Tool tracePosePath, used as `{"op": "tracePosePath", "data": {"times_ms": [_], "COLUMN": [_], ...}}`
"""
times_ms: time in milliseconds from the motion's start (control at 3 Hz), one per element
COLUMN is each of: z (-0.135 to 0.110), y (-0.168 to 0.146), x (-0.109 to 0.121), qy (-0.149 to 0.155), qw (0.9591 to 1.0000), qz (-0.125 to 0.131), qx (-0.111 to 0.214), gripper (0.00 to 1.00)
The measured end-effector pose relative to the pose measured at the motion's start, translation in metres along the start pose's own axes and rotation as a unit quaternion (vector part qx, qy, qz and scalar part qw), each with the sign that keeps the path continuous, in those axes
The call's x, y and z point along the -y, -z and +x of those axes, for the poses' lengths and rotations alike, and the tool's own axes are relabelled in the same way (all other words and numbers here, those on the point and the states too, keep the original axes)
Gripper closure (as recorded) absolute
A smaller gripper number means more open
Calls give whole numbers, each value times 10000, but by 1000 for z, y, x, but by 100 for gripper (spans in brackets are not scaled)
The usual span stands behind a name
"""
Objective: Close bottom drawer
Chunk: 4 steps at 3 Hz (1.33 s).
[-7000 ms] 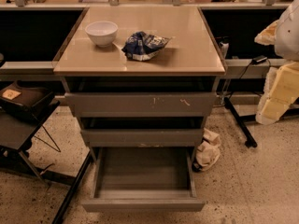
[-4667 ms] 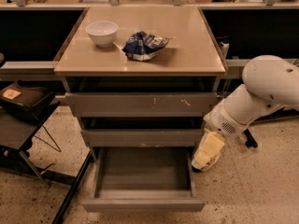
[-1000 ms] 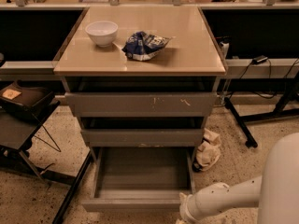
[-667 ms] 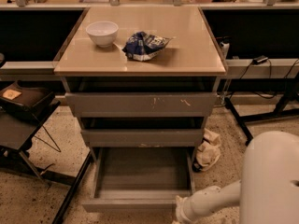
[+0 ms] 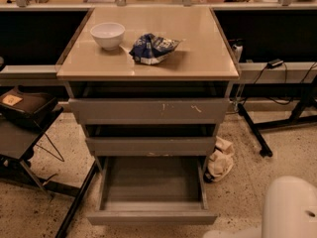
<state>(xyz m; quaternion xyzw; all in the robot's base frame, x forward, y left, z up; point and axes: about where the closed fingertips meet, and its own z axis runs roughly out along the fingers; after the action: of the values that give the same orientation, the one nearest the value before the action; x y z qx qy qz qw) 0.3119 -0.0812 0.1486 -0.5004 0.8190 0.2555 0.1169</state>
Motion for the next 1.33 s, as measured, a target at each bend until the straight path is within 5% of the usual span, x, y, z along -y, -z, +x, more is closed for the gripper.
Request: {"op": "tracePosePath", "data": {"times_ms": [333, 667, 1000, 1333], "z": [25, 25, -10, -84], "y": [-18, -26, -53, -69], "x": [-25, -22, 1, 35], "qy": [-269, -238, -36, 384], "qw": [9994, 9994, 9993, 9986], "qz": [-175, -234, -368, -284], "qx": [114, 114, 70, 243], "gripper": [0, 0, 0, 0]}}
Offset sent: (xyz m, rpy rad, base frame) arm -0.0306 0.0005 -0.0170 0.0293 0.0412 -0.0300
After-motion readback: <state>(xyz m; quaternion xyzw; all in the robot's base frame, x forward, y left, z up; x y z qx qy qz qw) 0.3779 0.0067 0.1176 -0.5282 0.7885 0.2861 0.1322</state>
